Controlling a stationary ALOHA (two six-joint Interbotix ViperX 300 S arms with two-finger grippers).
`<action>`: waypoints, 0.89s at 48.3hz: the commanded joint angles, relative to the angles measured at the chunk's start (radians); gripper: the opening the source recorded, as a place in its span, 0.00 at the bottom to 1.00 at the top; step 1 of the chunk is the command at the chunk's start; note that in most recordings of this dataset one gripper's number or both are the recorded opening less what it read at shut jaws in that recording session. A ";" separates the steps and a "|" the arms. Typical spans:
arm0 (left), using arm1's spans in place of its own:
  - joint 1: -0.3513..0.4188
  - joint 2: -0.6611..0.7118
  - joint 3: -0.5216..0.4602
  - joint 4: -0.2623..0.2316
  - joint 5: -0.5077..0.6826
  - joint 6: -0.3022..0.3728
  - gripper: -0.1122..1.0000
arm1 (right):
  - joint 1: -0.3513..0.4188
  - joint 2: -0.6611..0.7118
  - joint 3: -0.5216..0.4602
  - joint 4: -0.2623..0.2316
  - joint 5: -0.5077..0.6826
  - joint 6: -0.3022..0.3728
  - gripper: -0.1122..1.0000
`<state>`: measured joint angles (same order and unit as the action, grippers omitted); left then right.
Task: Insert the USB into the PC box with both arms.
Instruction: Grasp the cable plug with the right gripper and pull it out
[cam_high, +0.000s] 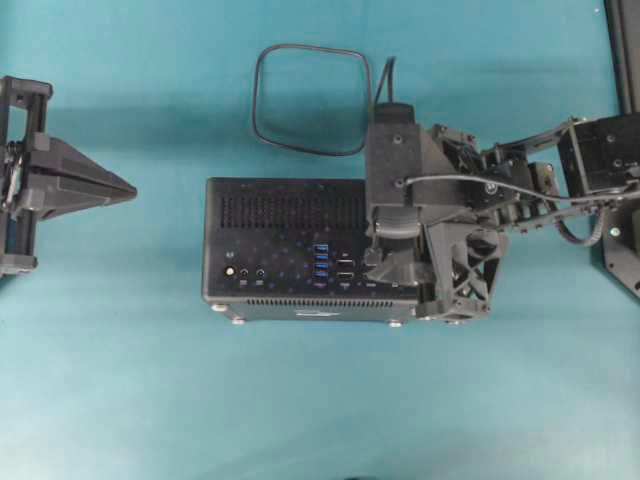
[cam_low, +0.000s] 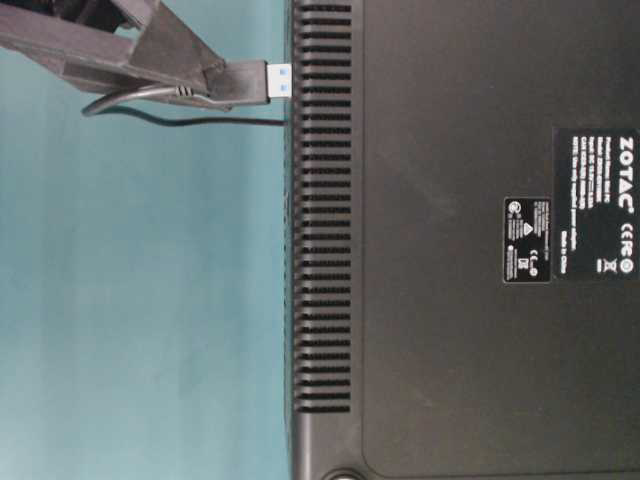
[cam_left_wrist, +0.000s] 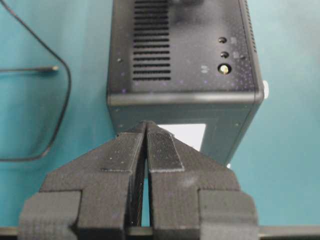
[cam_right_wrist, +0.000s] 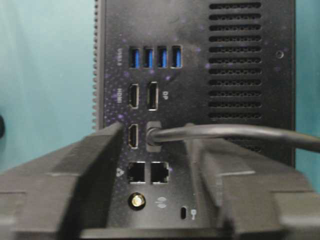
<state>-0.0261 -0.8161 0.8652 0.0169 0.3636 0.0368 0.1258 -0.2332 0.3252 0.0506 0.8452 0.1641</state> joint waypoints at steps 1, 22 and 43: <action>0.000 0.000 -0.012 0.002 -0.005 0.002 0.10 | -0.002 -0.008 -0.026 -0.003 -0.005 0.009 0.54; -0.005 -0.002 -0.011 0.002 -0.005 0.002 0.10 | 0.000 0.002 -0.031 -0.003 -0.005 0.011 0.21; -0.005 -0.002 -0.014 0.003 -0.006 0.000 0.10 | 0.008 0.015 -0.143 -0.063 0.044 0.012 0.19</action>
<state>-0.0291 -0.8161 0.8667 0.0169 0.3636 0.0353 0.1243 -0.2132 0.2332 0.0153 0.8805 0.1641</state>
